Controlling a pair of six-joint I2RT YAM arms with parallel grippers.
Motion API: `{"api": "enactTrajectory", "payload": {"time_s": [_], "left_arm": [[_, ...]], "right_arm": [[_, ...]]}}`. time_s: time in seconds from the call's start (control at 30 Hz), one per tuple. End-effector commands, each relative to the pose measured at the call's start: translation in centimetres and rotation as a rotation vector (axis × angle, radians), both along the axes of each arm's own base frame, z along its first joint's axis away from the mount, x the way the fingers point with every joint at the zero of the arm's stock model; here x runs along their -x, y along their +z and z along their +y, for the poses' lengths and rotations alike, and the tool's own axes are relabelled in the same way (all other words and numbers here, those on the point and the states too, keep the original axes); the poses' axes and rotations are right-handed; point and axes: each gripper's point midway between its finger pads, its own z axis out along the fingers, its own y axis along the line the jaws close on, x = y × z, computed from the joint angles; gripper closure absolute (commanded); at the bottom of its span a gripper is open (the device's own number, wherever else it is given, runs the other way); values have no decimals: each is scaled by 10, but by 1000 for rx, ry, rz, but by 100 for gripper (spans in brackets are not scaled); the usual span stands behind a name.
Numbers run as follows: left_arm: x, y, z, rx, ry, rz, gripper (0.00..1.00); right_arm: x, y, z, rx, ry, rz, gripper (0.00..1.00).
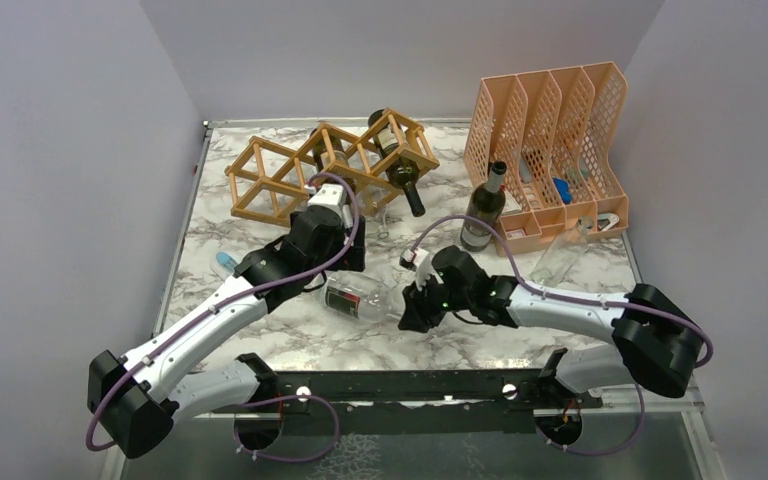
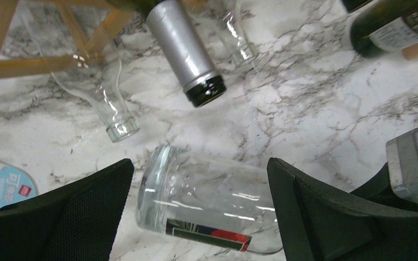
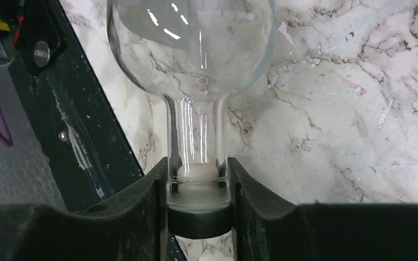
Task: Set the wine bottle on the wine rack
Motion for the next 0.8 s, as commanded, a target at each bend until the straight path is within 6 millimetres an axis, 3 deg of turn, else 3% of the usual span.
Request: {"api": "enactTrajectory", "payload": {"time_s": [0.0,0.3,0.43,0.77], "left_arm": [[7,-20,16,-2,79,40,1],[17,-58,24,-42,79,113,1],[18,-73,22,-52,67,143,1],[16,-83,11,-28,38,182,1]], "right_arm": [[-5,-9,0,61,-11,13,92],[-18,-22,0,142,-46,5,68],[-22,-24,1,169,-29,-13,63],[-32,-28,6,214,5,-51,48]]}}
